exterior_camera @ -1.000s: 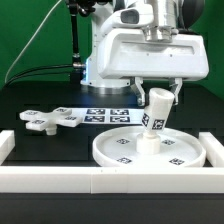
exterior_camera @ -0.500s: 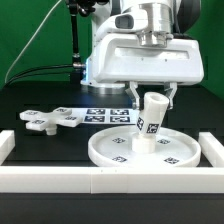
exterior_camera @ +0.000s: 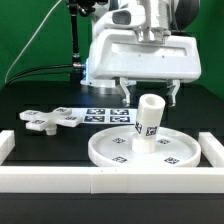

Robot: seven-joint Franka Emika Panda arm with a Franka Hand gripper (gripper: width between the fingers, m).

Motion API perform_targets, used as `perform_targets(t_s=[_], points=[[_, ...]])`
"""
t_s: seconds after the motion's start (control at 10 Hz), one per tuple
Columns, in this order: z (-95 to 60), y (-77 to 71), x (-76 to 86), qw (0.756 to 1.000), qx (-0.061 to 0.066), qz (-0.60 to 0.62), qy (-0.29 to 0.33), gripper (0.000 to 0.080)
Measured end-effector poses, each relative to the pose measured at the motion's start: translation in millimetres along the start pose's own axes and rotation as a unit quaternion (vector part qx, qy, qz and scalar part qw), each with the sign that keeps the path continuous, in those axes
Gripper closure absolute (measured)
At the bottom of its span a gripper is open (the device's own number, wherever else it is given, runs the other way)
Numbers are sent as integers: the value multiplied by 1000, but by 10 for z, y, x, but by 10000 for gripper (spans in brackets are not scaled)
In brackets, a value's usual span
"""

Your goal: Assemble round table

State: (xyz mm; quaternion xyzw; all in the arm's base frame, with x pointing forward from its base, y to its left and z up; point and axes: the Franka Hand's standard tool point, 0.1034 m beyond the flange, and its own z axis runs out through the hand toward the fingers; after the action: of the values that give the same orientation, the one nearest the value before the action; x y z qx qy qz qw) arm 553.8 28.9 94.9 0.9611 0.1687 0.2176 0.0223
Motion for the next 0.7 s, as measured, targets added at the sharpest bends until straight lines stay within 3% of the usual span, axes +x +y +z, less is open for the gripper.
perform_targets(t_s=[0.4, 0.7], points=[[-138, 152, 279, 1000, -3, -12, 1, 150], [-119, 130, 241, 1000, 0, -12, -8, 150]])
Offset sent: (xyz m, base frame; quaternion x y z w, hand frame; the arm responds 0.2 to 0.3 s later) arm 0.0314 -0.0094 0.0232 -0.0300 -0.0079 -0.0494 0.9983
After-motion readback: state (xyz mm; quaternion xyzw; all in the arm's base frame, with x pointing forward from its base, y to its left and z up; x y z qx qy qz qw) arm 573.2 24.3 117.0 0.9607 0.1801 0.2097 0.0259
